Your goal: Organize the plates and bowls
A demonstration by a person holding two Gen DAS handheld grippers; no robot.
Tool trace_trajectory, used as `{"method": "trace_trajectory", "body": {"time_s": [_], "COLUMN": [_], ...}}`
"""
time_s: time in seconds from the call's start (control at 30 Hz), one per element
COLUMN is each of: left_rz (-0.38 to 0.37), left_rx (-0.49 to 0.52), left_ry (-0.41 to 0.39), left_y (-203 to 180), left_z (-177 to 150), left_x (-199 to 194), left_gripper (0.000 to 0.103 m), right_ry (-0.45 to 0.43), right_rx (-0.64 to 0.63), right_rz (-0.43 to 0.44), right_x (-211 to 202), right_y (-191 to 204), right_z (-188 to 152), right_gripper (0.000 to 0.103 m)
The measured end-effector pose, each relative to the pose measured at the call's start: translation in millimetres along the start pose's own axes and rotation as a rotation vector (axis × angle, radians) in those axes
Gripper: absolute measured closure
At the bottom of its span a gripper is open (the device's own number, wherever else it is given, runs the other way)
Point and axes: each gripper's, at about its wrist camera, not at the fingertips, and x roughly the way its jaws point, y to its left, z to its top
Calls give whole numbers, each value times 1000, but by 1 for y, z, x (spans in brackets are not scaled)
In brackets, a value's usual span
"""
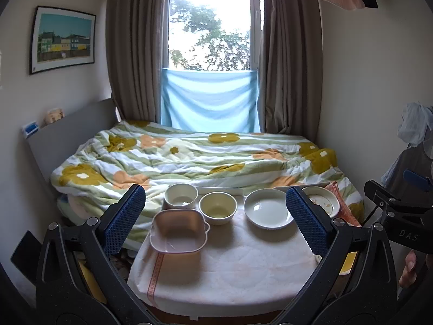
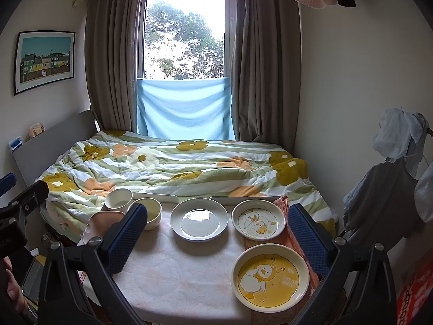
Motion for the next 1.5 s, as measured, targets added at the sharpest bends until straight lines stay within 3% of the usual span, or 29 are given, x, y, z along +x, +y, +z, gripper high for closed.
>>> {"method": "trace_trajectory", "body": {"time_s": [1.5], "left_rz": [-15], "left_rx": [-21], "left_ry": [27], "left_y": [6], "left_z": [0], "left_x": [21], "left_gripper": [0], "right_ry": [22], "right_rx": [2], "right_rz": [-7], "right_x": [20], "right_y": [-3], "right_z": [-11], "right_gripper": [0]}}
